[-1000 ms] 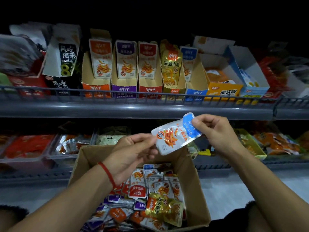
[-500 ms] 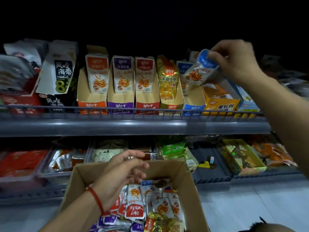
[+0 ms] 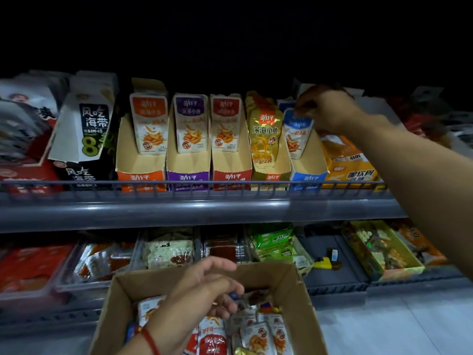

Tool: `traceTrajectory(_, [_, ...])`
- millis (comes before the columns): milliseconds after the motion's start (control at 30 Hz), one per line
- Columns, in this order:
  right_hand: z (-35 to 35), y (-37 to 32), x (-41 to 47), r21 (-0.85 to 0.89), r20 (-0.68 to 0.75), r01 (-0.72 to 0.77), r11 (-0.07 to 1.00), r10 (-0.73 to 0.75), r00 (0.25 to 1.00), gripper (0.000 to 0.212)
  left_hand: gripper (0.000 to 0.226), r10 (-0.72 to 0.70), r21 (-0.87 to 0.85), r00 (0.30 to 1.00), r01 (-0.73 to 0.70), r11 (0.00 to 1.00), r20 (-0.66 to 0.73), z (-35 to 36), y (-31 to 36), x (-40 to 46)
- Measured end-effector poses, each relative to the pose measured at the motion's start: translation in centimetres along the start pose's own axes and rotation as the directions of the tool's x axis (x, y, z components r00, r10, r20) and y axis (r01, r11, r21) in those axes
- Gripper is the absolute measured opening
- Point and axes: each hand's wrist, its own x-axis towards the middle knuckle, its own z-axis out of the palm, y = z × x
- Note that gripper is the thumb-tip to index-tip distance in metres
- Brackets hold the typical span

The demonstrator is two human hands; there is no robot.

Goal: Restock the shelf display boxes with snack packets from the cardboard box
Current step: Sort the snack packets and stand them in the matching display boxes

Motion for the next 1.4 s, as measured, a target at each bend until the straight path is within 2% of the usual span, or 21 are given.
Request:
traceTrajectory(167, [0.5,-0.3,1.2,-0.107,0.012,0.004,0.994,-0.003,1.0,0.036,0.028,-0.04,0.004,0.999,0.04,0.999,0.028,-0.2,0.1,0.3])
traceTrajectory(300, [1.1,-0.3,2.0,-0.147,-0.005,-0.012,0.989,0.011,1.0,0.041,0.024,-0.026,0.007,1.0,0.026,1.0,-0.008,-0.4,0.3,0.5])
traceTrajectory(433, [1.7,0.0,1.8,-0.198,-0.036,0.016,0.98,-0.024,0.999,0.043,0.024,-0.015,-0.005,0.998,0.014,1.0,-0.056,-0.7,0.4,0.7])
traceTrajectory(567, [2.3,0.1,0.7,-0.311,-0.13,0.099,0.945,-0.146,0.981,0.041,0.024,0.0,-0.007,0.998,-0.001,1.0,-0.06,-0.7,0.4,0.5])
traceTrajectory(667, [1.5,0.0,-0.5,-0.267,-0.203,0.083,0.96,-0.14,0.969,0.034,0.023,0.023,0.013,0.997,-0.022,1.0,-0.077,-0.8,0.4,0.5])
traceTrajectory(767, [0.5,-0.6,-3.3,-0.192,-0.37,0.104,0.976,-0.17,0.913,0.032,0.021,0.044,0.053,0.996,-0.039,0.998,-0.082,-1.0,0.0,0.4])
traceTrajectory(833, [0.3,-1.2,-6.4,-0.13,-0.432,0.138,0.982,-0.182,0.883,0.03,0.019,0.054,0.108,0.994,-0.044,0.993,-0.094,-1.0,-0.4,0.4])
traceTrajectory(933, [0.7,-2.4,-11.6,-0.075,-0.429,0.188,0.979,-0.202,0.881,0.025,0.018,0.07,0.227,0.991,-0.043,0.973,-0.111,-1.0,-1.5,0.8])
traceTrajectory(1033, [2.3,-4.4,-16.9,0.049,-0.331,0.216,0.975,-0.188,0.925,0.021,0.018,0.072,0.362,0.989,-0.021,0.932,-0.127,-1.6,-3.4,1.8])
traceTrajectory(1133, [5.0,-6.7,-21.7,0.122,-0.198,0.26,0.958,-0.234,0.952,0.022,0.014,0.093,0.55,0.985,0.004,0.835,-0.148,-3.0,-6.2,3.0])
traceTrajectory(1233, [7.8,-8.2,-24.7,0.136,-0.028,0.315,0.939,-0.314,0.949,0.027,0.014,0.146,0.737,0.979,0.006,0.676,-0.142,-4.0,-9.3,3.7])
traceTrajectory(1300, [9.1,-8.7,-25.3,0.16,0.054,0.312,0.937,-0.324,0.945,0.027,0.011,0.159,0.835,0.984,-0.018,0.551,-0.083,-4.1,-11.1,4.0])
traceTrajectory(1367, [9.8,-9.1,-25.3,0.185,0.083,0.319,0.93,-0.338,0.937,0.028,0.012,0.123,0.938,0.992,-0.065,0.34,0.025,-4.3,-12.9,4.8])
traceTrajectory(1400, [10.0,-9.2,-25.2,0.197,0.083,0.322,0.926,-0.343,0.935,0.028,0.024,0.076,0.974,0.993,-0.099,0.201,0.085,-4.5,-13.5,5.2])
